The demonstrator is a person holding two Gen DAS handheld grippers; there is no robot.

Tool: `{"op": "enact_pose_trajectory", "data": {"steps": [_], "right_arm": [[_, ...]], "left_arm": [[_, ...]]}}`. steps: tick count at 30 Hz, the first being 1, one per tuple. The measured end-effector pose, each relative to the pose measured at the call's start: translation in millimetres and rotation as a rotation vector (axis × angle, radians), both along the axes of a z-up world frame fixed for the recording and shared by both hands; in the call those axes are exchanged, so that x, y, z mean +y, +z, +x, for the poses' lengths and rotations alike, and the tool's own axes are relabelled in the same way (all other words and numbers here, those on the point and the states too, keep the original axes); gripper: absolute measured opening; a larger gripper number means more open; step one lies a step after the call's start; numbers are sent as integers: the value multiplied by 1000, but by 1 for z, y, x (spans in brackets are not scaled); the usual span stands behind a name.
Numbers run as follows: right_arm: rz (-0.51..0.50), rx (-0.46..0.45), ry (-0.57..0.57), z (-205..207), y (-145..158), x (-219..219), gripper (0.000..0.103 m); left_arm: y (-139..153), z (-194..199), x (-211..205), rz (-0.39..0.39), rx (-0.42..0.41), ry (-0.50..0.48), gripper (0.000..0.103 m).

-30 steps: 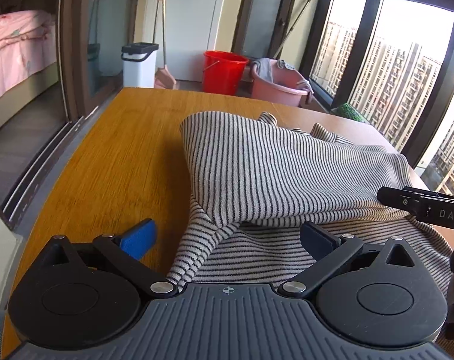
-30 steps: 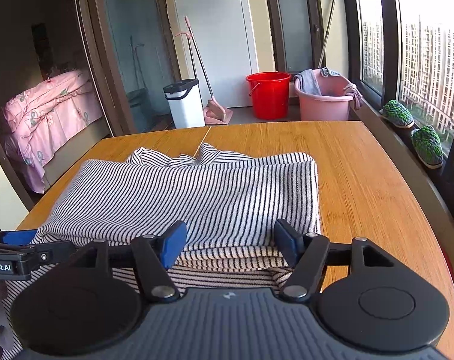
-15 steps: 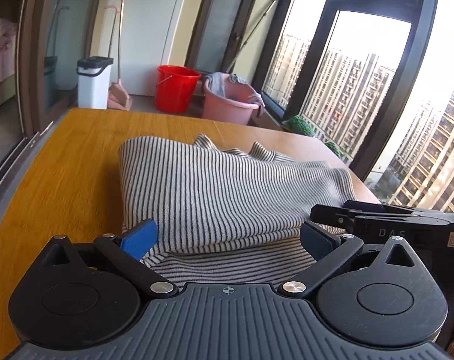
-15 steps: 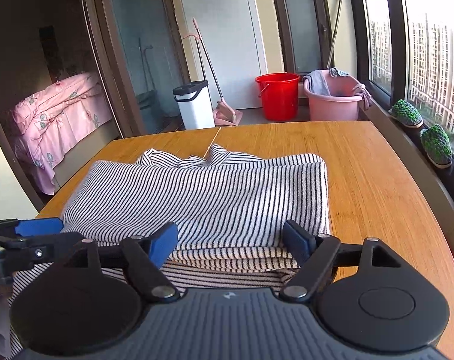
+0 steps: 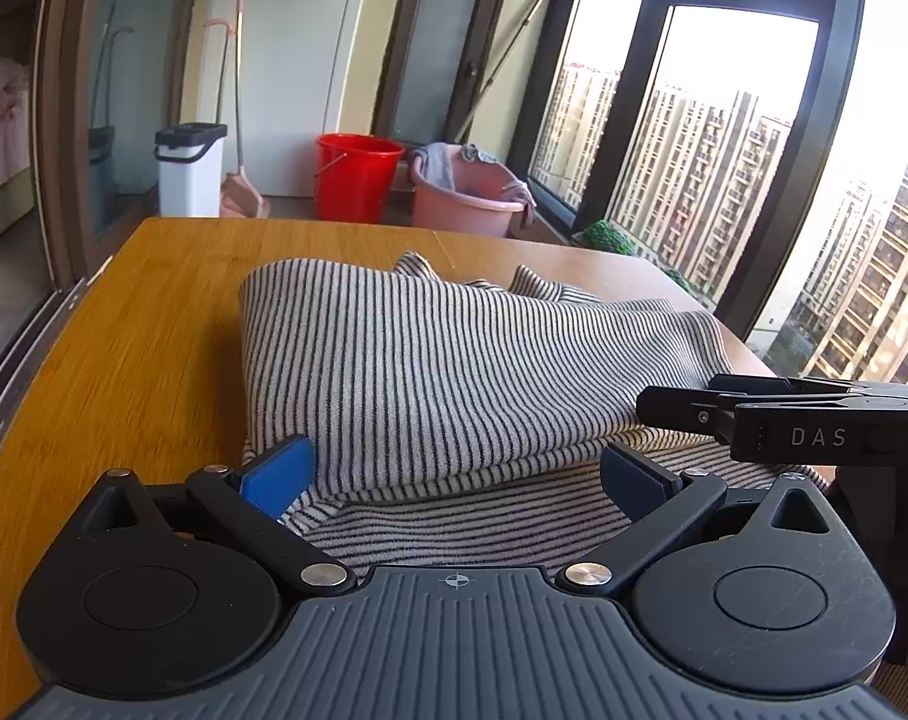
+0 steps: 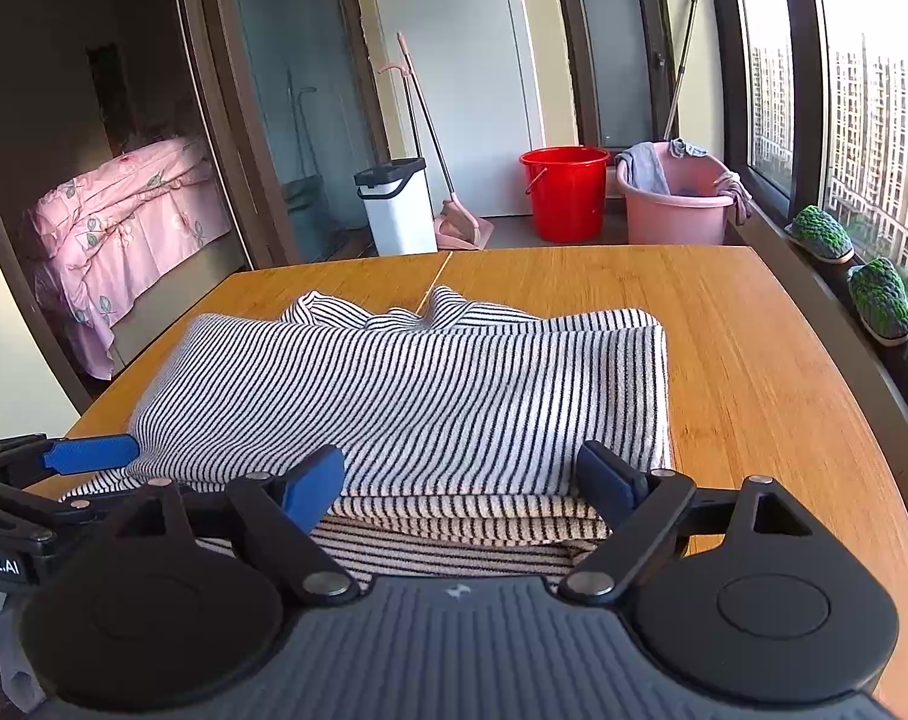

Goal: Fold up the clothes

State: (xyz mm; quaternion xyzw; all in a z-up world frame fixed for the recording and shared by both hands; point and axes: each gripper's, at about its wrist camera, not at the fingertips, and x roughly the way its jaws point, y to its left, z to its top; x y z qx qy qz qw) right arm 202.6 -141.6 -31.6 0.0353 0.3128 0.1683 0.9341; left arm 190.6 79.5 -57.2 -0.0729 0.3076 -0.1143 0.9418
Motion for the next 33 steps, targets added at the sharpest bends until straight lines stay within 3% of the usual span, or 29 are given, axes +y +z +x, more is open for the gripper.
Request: {"op": "enact_pose_trajectory", "data": {"steps": [33], "right_arm": [[-22, 2, 3, -2, 0, 4, 90]], "left_arm": [[-1, 0, 8, -22, -4, -15, 103]]}}
